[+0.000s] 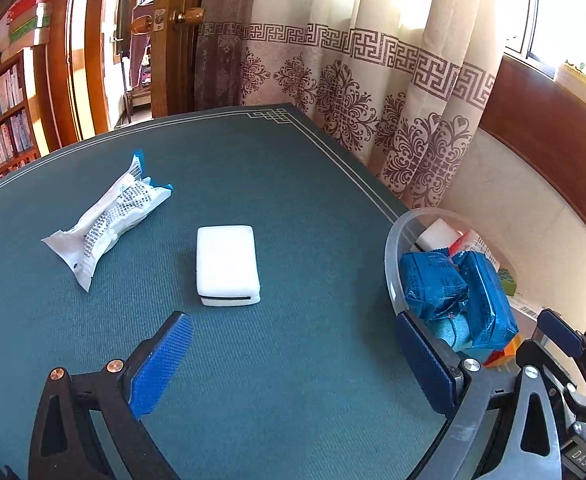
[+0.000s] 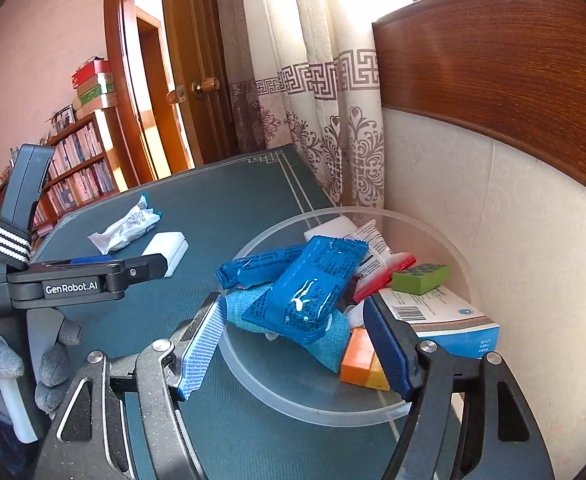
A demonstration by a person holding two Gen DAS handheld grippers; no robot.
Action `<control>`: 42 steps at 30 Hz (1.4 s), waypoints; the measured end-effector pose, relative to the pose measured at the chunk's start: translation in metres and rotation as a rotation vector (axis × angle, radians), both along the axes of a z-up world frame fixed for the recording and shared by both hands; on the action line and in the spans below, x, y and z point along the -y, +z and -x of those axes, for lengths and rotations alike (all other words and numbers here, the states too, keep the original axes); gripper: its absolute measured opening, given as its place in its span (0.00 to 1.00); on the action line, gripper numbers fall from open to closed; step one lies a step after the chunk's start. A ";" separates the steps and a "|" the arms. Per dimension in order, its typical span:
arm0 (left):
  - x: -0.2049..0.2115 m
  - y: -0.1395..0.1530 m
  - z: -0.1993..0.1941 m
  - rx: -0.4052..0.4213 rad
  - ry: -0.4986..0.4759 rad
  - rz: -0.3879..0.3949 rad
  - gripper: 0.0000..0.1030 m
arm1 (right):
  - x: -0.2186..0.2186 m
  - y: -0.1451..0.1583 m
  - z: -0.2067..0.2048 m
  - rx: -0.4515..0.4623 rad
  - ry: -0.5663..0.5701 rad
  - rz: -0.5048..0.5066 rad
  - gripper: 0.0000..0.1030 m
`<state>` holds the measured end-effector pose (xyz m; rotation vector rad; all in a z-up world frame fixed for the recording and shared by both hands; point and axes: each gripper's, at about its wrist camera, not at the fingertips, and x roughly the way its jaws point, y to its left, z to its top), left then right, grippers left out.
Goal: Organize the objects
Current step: 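Withdraw both grippers from the bowl toward the remaining items, then grasp the white plastic bag with the left gripper while the right grasps the white block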
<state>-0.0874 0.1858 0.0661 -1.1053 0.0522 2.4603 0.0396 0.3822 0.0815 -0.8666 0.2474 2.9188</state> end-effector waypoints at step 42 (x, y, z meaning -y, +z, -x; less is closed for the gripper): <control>0.091 -0.022 0.136 -0.051 0.186 0.175 1.00 | 0.121 -0.032 0.107 0.145 0.283 0.021 0.73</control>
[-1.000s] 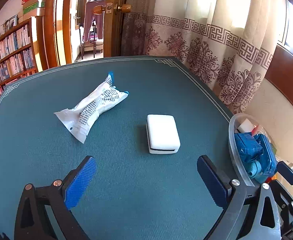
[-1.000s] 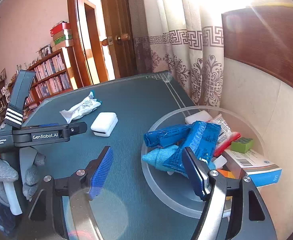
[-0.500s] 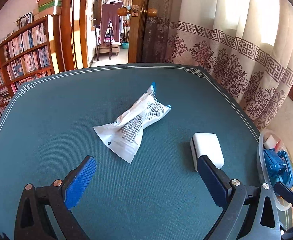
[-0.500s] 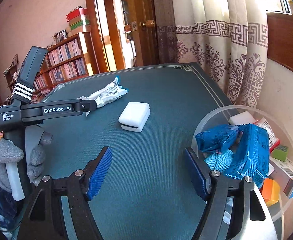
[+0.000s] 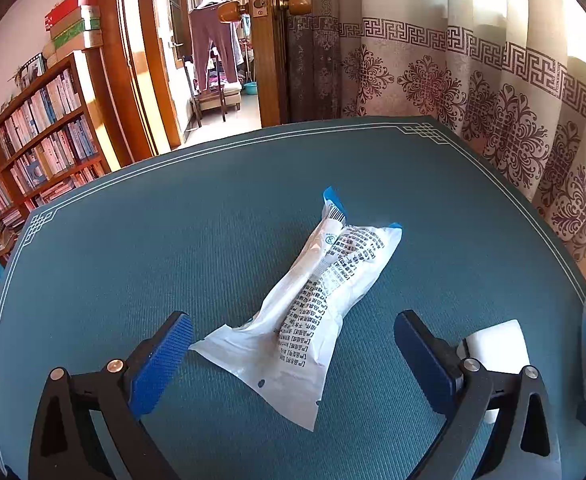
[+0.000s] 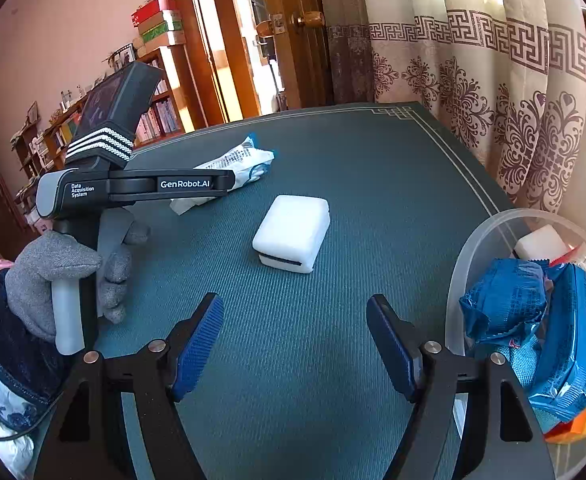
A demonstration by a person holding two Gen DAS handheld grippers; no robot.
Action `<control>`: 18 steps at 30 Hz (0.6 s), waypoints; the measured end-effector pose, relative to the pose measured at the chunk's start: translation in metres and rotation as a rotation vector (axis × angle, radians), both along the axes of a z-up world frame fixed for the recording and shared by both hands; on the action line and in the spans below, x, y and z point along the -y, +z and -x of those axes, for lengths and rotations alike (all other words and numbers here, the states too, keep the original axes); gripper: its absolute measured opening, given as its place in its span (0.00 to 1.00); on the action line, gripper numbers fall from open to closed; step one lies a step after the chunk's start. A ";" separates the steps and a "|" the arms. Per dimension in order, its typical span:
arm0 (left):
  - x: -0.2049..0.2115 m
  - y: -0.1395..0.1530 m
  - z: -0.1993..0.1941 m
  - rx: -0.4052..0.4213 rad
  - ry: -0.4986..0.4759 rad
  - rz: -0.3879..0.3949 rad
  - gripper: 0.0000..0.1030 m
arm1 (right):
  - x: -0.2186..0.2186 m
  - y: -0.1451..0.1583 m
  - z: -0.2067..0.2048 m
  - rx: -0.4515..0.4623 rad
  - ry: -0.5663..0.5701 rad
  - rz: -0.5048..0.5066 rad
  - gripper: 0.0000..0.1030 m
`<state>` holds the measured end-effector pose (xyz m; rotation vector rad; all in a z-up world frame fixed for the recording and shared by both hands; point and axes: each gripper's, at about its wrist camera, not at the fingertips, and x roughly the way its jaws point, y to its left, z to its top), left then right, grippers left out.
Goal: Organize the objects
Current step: 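Grasp the white plastic bag with the left gripper while the right grasps the white block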
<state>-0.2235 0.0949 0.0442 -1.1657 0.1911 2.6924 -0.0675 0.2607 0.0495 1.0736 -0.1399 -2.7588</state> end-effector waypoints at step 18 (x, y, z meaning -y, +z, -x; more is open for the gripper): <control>-0.017 -0.009 0.024 0.018 -0.062 0.044 1.00 | 0.013 -0.005 0.056 0.026 -0.017 0.029 0.73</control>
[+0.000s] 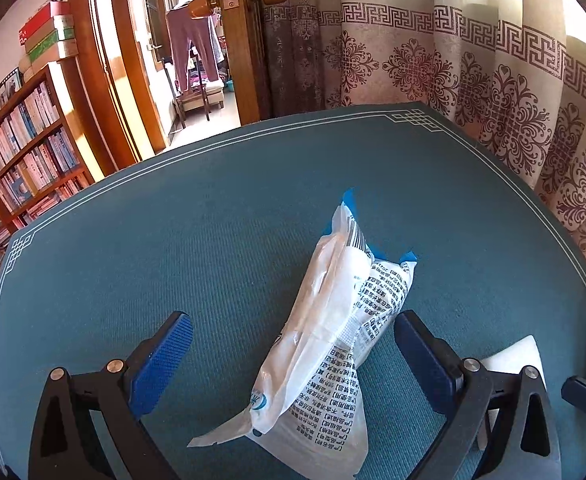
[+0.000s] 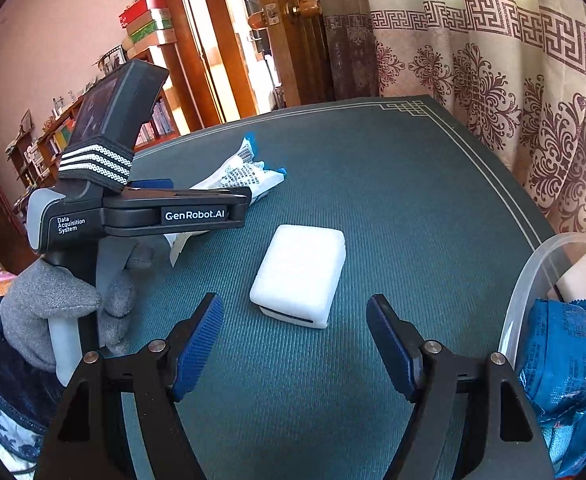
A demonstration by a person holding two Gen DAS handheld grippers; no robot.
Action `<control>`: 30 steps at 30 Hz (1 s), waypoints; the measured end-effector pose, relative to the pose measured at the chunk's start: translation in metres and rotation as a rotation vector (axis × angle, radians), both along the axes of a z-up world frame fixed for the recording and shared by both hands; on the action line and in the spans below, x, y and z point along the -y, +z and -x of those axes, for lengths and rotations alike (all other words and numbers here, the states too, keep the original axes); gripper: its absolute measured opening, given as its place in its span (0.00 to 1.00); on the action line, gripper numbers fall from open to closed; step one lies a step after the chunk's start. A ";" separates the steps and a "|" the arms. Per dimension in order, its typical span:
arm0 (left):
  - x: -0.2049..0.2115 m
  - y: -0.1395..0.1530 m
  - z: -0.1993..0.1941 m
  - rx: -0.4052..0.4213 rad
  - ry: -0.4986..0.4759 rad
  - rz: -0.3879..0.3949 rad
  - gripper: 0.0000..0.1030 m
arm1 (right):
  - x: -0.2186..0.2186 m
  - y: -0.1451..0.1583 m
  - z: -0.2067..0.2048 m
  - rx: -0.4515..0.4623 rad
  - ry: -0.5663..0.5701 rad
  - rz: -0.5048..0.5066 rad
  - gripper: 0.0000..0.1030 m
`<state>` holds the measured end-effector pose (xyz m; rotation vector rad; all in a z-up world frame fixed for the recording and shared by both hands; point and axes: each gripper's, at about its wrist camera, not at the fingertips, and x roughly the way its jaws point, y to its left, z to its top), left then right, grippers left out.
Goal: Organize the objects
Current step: 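Grasp the white plastic bag with the left gripper while the right grasps the white block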
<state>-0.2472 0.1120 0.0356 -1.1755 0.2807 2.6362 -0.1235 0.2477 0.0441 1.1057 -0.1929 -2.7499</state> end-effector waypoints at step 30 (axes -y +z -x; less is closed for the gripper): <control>0.002 0.012 -0.016 -0.001 -0.044 -0.091 0.47 | 0.013 -0.018 0.033 0.034 -0.030 -0.066 0.49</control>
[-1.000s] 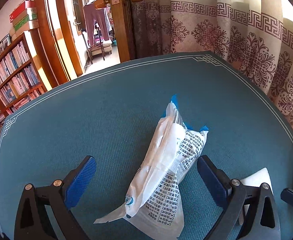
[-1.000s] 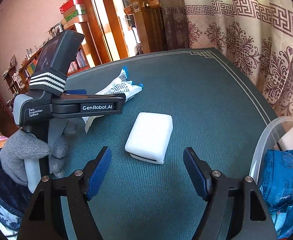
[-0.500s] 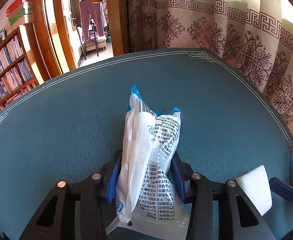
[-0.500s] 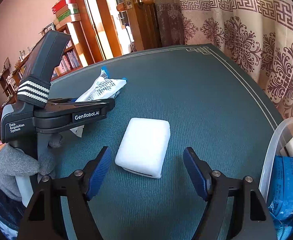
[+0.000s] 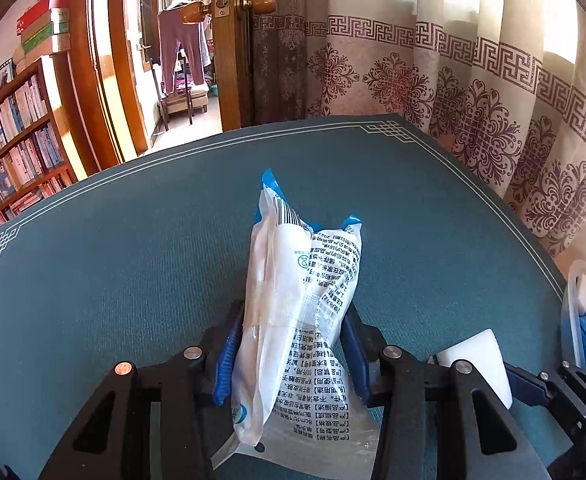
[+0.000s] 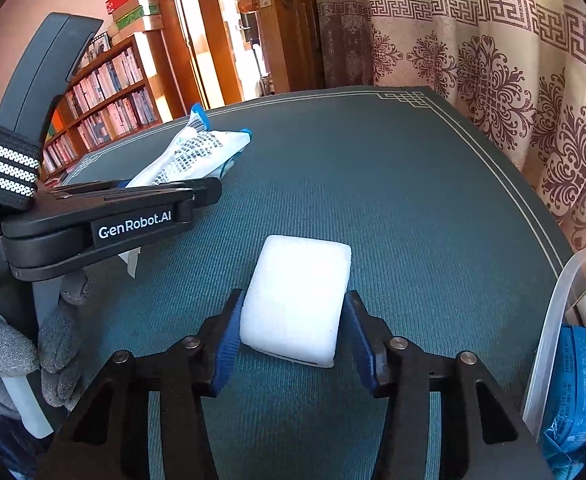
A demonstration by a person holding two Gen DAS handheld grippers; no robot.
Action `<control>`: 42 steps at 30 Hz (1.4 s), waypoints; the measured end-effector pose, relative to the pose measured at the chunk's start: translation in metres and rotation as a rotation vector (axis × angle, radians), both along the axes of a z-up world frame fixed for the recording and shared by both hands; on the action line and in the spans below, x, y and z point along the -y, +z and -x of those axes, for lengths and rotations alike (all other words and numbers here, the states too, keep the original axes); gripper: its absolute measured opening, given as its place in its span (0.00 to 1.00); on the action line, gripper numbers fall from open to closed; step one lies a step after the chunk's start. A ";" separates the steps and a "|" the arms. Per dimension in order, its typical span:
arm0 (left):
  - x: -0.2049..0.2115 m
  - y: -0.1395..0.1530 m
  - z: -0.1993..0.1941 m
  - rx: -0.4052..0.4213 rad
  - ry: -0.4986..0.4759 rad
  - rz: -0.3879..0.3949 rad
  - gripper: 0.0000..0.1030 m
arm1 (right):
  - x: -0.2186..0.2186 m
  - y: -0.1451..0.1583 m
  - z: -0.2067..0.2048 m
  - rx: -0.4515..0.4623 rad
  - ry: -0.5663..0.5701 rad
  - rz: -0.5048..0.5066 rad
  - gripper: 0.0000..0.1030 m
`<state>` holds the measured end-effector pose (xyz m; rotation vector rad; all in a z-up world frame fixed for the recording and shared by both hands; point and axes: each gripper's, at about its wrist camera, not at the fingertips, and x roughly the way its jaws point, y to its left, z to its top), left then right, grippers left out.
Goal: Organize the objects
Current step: 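Grasp the white plastic bag with the left gripper while the right grasps the white block, then release the white block into the bowl with the right gripper while the left carries the white bag over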
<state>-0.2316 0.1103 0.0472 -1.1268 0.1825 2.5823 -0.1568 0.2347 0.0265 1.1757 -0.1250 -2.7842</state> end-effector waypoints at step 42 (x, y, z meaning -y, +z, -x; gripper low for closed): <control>-0.071 0.018 -0.075 -0.023 -0.259 -0.040 0.47 | -0.192 0.062 -0.147 0.037 -0.484 -0.083 0.48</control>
